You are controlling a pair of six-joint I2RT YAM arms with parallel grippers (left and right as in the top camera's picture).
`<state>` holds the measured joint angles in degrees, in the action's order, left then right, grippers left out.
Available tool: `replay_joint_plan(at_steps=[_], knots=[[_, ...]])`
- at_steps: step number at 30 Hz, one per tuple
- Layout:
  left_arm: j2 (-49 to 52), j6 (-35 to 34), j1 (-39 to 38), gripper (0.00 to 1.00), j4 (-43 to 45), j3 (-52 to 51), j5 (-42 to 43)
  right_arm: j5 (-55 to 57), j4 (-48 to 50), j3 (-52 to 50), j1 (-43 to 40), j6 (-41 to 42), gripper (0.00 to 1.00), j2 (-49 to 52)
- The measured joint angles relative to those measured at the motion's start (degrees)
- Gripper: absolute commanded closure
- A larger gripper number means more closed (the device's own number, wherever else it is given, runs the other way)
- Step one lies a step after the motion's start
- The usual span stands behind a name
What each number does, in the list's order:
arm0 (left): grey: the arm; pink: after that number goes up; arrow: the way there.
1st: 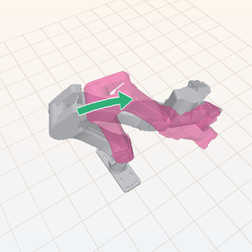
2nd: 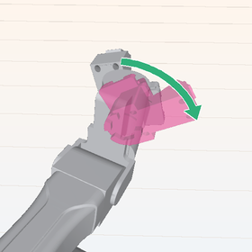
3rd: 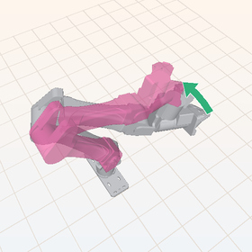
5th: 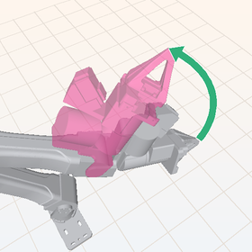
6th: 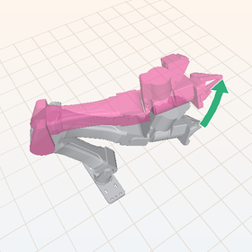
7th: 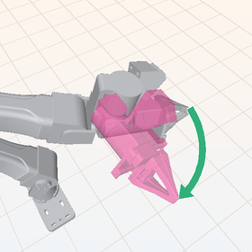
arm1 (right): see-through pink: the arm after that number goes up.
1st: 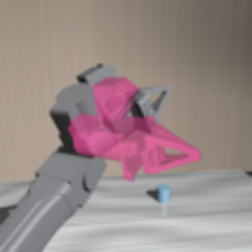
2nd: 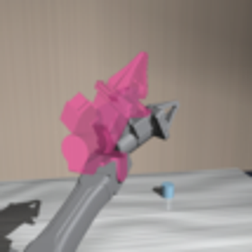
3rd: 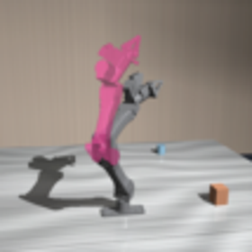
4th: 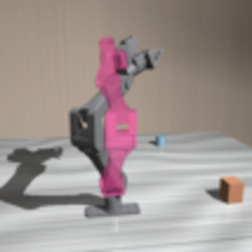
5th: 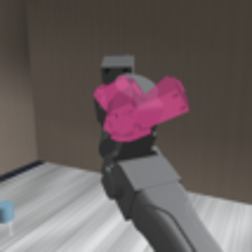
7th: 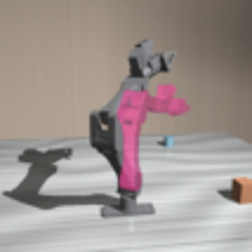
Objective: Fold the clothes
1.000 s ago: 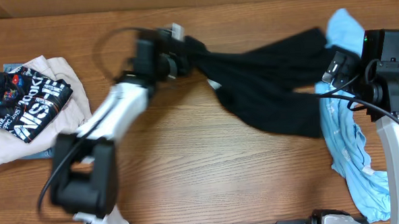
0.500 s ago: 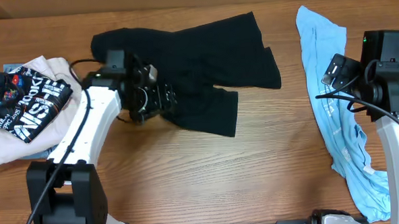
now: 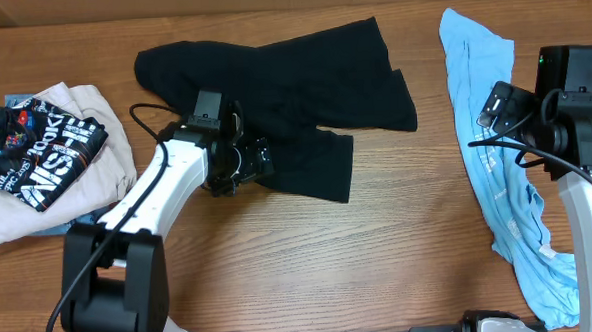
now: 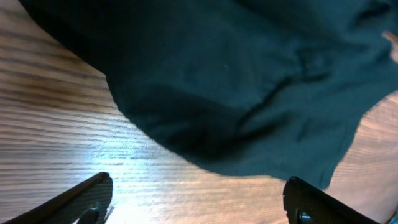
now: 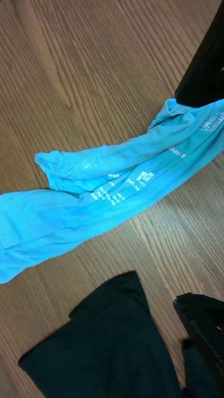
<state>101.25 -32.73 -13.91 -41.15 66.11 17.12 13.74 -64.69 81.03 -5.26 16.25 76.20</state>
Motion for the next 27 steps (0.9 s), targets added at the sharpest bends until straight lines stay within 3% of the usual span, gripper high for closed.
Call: replay_joint_plan(at_steps=[3, 5, 8, 12, 19, 20, 21, 27], knots=[[2.3, -3.3, 0.0, 0.15, 1.0, -0.2, 1.1, 0.0, 0.0, 0.0, 0.0, 0.0, 0.0, 0.0], [3.8, -6.1, 0.0, 0.23, 2.3, -0.2, 1.8, 0.0, 0.0, 0.0, 0.0, 0.0, 0.0, 0.0], [5.7, -9.1, 0.0, 0.5, 4.4, -0.2, 2.3, 0.0, 0.0, 0.0, 0.0, 0.0, 0.0, 0.0], [6.5, -11.5, 0.0, 0.58, 6.2, -0.3, 3.6, 0.0, 0.0, 0.0, 0.0, 0.0, 0.0, 0.0], [6.6, -12.4, 0.0, 0.61, 5.3, -0.3, 8.2, 0.0, -0.1, 0.0, 0.0, 0.0, 0.0, 0.0], [6.6, -12.4, 0.0, 0.8, 4.9, -0.3, 8.9, 0.0, 0.0, 0.0, 0.0, 0.0, 0.0, 0.0], [6.6, -12.4, 0.0, 0.93, 4.2, -0.3, 9.7, 0.0, -0.1, 0.0, 0.0, 0.0, 0.0, 0.0], [6.6, -11.3, 1.0, 0.96, -1.7, -0.3, 11.5, -0.3, -0.1, 0.0, 0.0, 0.0, 0.0, 0.0]])
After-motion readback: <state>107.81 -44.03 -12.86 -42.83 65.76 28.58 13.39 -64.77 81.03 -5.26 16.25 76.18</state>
